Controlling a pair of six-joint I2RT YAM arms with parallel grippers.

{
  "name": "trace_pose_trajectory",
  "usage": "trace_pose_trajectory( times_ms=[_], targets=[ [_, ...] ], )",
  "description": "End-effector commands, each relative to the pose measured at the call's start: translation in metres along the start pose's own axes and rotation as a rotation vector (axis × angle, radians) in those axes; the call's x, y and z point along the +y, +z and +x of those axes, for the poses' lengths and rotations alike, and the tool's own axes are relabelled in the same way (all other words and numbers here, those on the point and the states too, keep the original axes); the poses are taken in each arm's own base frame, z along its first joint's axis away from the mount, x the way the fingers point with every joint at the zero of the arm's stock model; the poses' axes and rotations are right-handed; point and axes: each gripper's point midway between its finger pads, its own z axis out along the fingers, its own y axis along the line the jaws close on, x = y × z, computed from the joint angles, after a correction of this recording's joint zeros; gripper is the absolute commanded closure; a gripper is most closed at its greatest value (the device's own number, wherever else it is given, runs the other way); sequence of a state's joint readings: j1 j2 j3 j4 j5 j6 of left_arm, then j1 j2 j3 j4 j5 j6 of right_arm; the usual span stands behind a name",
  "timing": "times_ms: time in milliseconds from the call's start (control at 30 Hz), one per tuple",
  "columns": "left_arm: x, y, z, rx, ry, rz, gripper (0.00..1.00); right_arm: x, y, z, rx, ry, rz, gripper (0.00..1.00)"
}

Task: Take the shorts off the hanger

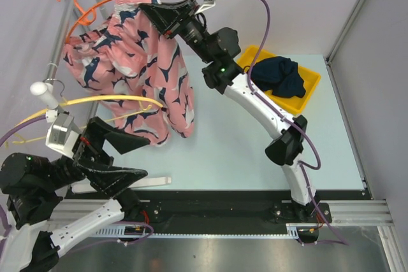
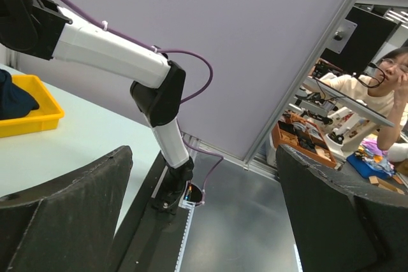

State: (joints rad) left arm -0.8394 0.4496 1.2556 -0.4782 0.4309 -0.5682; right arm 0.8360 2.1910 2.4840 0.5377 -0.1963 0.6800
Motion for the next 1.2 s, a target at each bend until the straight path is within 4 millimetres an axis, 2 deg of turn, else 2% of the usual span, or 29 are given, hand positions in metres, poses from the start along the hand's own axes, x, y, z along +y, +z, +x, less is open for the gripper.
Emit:
trace_pose_trajectory(
  times_ms=[0,33,67,100,133,200,233,267,300,333,367,400,433,467,500,567,600,700,767,833,867,900,933,1000,1067,1167],
  targets=[
    [-0.015,0.018,-0.019,-0.028,-0.010,0.090,0.00,0.061,-0.008,-0.099,-0.159,-0.094,-0.091,1.00],
    [-0.018,0.020,-0.023,-0.035,-0.011,0.101,0.01,0.077,-0.014,-0.120,-0.183,-0.107,-0.112,1.00],
    [-0.015,0.028,-0.022,-0.017,-0.028,0.100,0.01,0.062,-0.020,-0.106,-0.145,-0.099,-0.075,1.00],
    [-0.017,0.031,-0.025,-0.022,-0.026,0.109,0.00,0.060,-0.025,-0.113,-0.144,-0.112,-0.068,1.00],
    [-0.019,0.034,-0.030,-0.027,-0.020,0.117,0.00,0.069,-0.031,-0.127,-0.151,-0.121,-0.072,1.00],
    [-0.015,0.045,-0.032,-0.013,-0.024,0.114,0.00,0.057,-0.045,-0.118,-0.110,-0.128,-0.037,1.00],
    [-0.018,0.047,-0.039,-0.025,-0.008,0.122,0.01,0.068,-0.054,-0.138,-0.129,-0.152,-0.039,1.00],
    [-0.018,0.050,-0.042,-0.029,-0.003,0.119,0.01,0.049,-0.065,-0.126,-0.092,-0.148,0.008,1.00],
    [-0.011,0.059,-0.043,-0.023,-0.007,0.102,0.01,0.047,-0.071,-0.126,-0.078,-0.150,0.020,1.00],
    [-0.013,0.061,-0.051,-0.040,0.006,0.102,0.00,0.040,-0.080,-0.135,-0.073,-0.164,0.044,1.00],
    [-0.011,0.065,-0.053,-0.042,0.006,0.095,0.01,0.047,-0.089,-0.144,-0.068,-0.169,0.047,1.00],
    [-0.006,0.072,-0.059,-0.055,0.005,0.077,0.01,0.033,-0.102,-0.131,-0.012,-0.160,0.089,1.00],
    [-0.004,0.076,-0.063,-0.066,0.007,0.070,0.01,0.022,-0.114,-0.134,0.003,-0.176,0.124,1.00],
    [0.000,0.080,-0.066,-0.077,0.005,0.052,0.01,0.033,-0.126,-0.142,0.013,-0.185,0.132,1.00],
    [0.013,0.089,-0.070,-0.098,-0.006,-0.001,0.01,0.016,-0.144,-0.127,0.069,-0.172,0.184,1.00],
    [0.028,0.095,-0.076,-0.133,-0.013,-0.072,0.01,0.009,-0.169,-0.128,0.137,-0.184,0.265,1.00],
    [0.042,0.098,-0.081,-0.165,-0.018,-0.131,0.01,0.002,-0.181,-0.117,0.190,-0.182,0.296,1.00],
    [0.069,0.110,-0.083,-0.201,0.010,-0.225,0.01,0.003,-0.210,-0.103,0.317,-0.204,0.347,1.00],
    [0.098,0.122,-0.069,-0.160,-0.003,-0.320,0.00,0.007,-0.228,-0.095,0.391,-0.208,0.381,1.00],
    [0.121,0.128,-0.064,-0.139,-0.016,-0.416,0.01,0.006,-0.243,-0.089,0.437,-0.205,0.420,1.00],
    [0.141,0.136,-0.053,-0.105,-0.030,-0.483,0.01,0.003,-0.258,-0.081,0.488,-0.191,0.470,1.00],
    [0.151,0.138,-0.044,-0.072,-0.051,-0.526,0.01,0.009,-0.265,-0.083,0.494,-0.199,0.482,1.00],
    [0.169,0.142,-0.035,-0.055,-0.070,-0.587,0.01,0.006,-0.279,-0.078,0.521,-0.189,0.523,1.00],
    [0.185,0.145,-0.019,-0.032,-0.112,-0.641,0.02,0.018,-0.291,-0.084,0.518,-0.222,0.534,1.00],
    [0.200,0.147,-0.008,-0.021,-0.134,-0.694,0.06,0.016,-0.306,-0.086,0.524,-0.238,0.591,1.00],
    [0.212,0.148,0.007,-0.022,-0.167,-0.724,0.09,0.029,-0.318,-0.100,0.495,-0.282,0.623,1.00]
  ],
)
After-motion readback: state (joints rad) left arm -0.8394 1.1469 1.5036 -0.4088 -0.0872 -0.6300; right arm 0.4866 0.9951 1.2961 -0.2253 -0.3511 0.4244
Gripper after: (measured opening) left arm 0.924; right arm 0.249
